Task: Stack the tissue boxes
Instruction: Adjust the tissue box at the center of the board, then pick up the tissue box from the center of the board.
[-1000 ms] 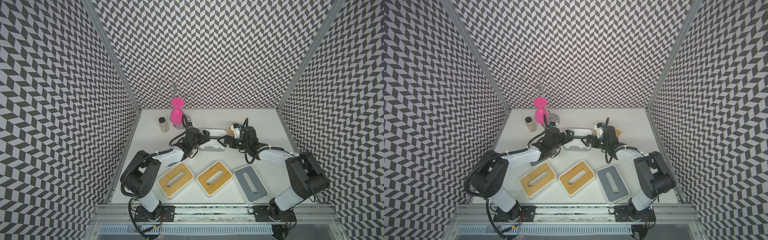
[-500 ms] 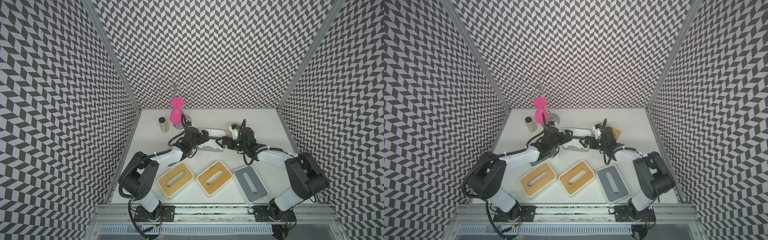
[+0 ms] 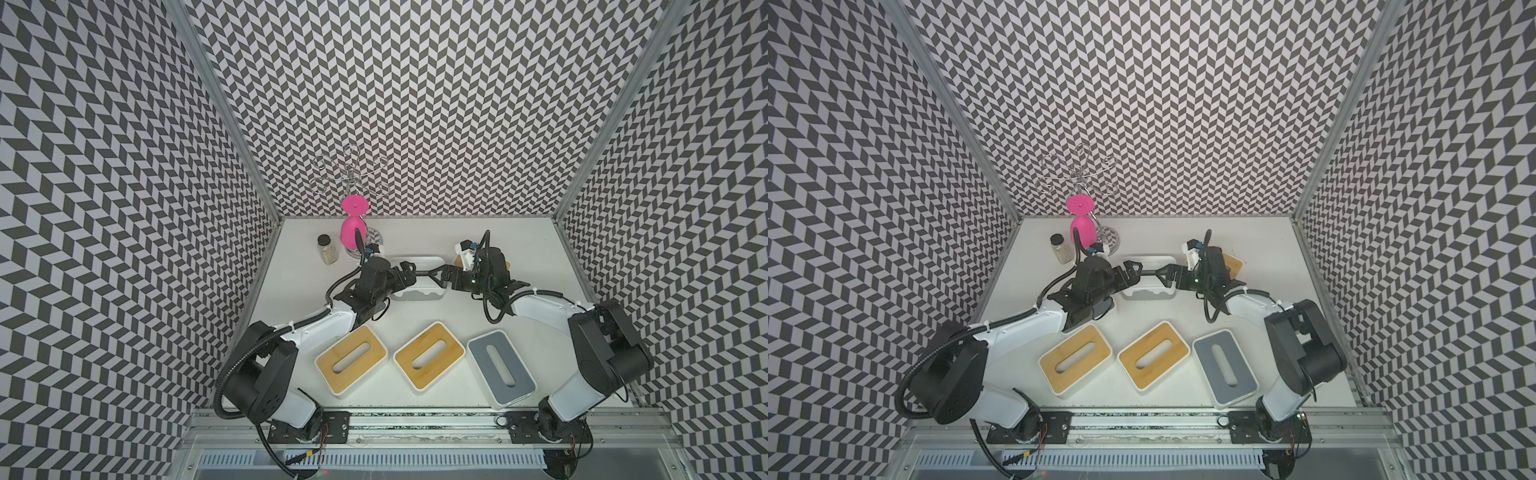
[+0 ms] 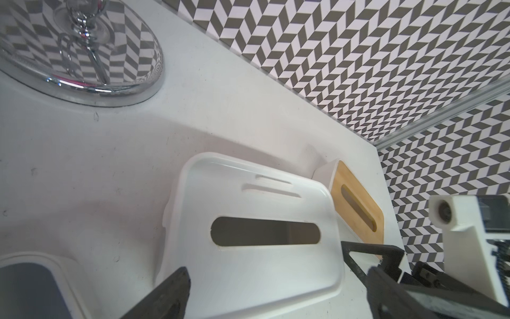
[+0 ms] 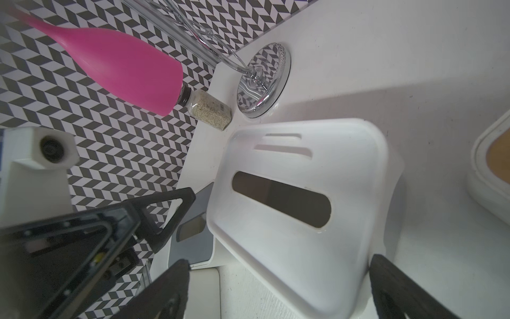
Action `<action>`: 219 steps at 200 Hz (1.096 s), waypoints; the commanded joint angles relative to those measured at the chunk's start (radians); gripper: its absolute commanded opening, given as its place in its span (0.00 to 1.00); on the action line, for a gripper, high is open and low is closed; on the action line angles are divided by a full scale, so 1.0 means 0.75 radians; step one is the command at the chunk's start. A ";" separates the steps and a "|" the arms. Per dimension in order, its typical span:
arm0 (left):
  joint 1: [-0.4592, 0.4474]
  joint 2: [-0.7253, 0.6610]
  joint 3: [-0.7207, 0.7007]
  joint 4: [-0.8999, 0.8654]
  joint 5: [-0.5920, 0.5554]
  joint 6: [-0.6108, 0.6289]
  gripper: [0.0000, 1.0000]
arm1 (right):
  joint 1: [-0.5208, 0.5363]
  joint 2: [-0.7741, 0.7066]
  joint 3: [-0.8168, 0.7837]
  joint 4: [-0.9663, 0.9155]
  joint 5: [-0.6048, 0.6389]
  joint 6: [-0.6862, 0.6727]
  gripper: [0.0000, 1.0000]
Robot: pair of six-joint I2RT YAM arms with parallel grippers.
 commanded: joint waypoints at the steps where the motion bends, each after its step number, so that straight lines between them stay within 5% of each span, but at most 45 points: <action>1: -0.007 -0.063 0.007 -0.097 -0.049 0.047 1.00 | 0.010 -0.016 0.031 -0.022 0.011 -0.031 0.99; 48: -0.040 -0.180 -0.015 -0.157 -0.025 0.162 1.00 | 0.009 -0.119 0.055 -0.218 0.155 -0.152 0.99; 124: -0.214 -0.287 -0.192 0.002 0.102 0.251 0.99 | -0.035 -0.138 0.216 -0.550 0.710 -0.344 0.99; 219: -0.258 -0.365 -0.401 0.281 0.191 0.530 0.99 | -0.137 0.086 0.347 -0.576 0.718 -0.453 1.00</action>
